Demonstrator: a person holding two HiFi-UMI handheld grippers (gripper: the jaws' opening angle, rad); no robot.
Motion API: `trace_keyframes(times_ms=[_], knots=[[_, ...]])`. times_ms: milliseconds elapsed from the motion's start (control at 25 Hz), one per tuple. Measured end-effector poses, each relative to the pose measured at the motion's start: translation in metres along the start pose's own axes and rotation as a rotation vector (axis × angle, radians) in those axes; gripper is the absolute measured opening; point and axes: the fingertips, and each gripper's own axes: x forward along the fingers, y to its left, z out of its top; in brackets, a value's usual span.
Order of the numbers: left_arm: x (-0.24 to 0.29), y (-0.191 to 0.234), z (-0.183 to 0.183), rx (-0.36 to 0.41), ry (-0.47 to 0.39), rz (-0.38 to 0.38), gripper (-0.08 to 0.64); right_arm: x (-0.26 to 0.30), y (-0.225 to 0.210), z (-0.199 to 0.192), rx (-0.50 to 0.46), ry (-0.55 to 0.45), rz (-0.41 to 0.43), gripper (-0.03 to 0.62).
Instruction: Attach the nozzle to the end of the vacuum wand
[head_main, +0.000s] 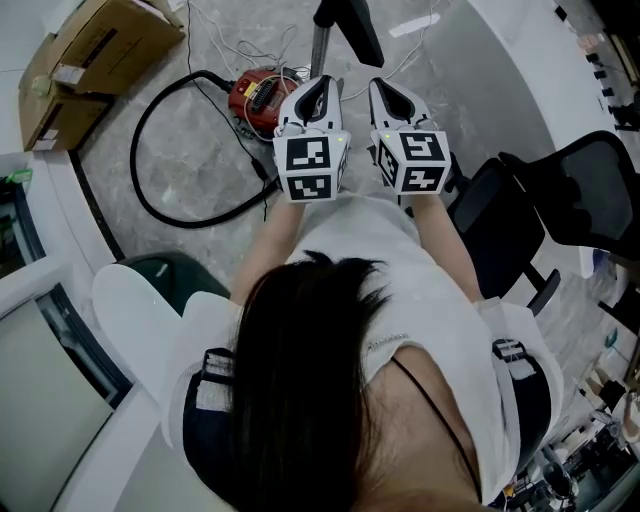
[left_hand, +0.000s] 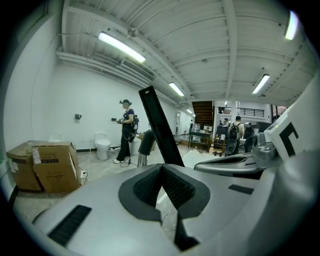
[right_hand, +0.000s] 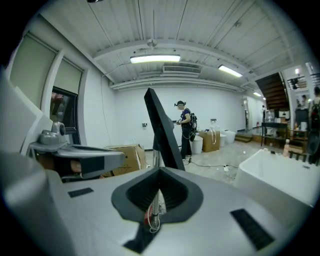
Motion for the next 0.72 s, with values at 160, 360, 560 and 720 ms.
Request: trace_keyframes(times_ms=[160, 360, 560, 720], knots=[[-0.003, 0.000, 0.002, 0.018, -0.012, 0.000, 0.003, -0.001, 0.005, 0.000, -0.006, 0.002, 0.009, 0.014], [-0.006, 0.000, 0.001, 0.014, -0.014, 0.008, 0.003, -0.004, 0.008, -0.002, -0.015, 0.005, 0.009, 0.014], [-0.008, -0.005, -0.001, 0.003, -0.009, 0.009, 0.003, -0.006, 0.008, -0.003, -0.017, 0.000, 0.005, 0.014], [-0.011, -0.004, -0.003, -0.003, -0.006, 0.011, 0.003, -0.009, 0.011, -0.005, -0.016, 0.001, 0.001, 0.014]])
